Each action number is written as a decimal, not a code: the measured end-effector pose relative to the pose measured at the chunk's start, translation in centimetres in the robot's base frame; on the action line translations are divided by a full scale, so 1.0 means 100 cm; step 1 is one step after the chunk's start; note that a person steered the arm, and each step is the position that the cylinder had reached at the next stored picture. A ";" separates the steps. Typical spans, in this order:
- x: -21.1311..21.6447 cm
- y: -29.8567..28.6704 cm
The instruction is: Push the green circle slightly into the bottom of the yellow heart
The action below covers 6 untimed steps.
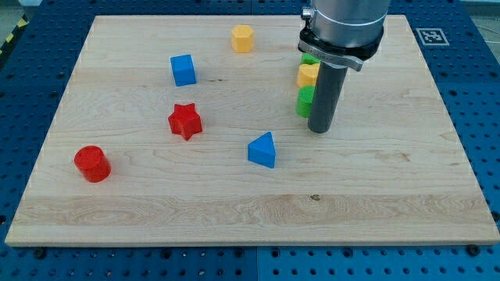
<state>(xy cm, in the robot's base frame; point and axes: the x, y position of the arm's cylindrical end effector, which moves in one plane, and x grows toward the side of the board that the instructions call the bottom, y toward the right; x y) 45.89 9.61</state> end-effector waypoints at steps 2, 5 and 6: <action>0.000 -0.002; 0.000 -0.024; -0.005 -0.024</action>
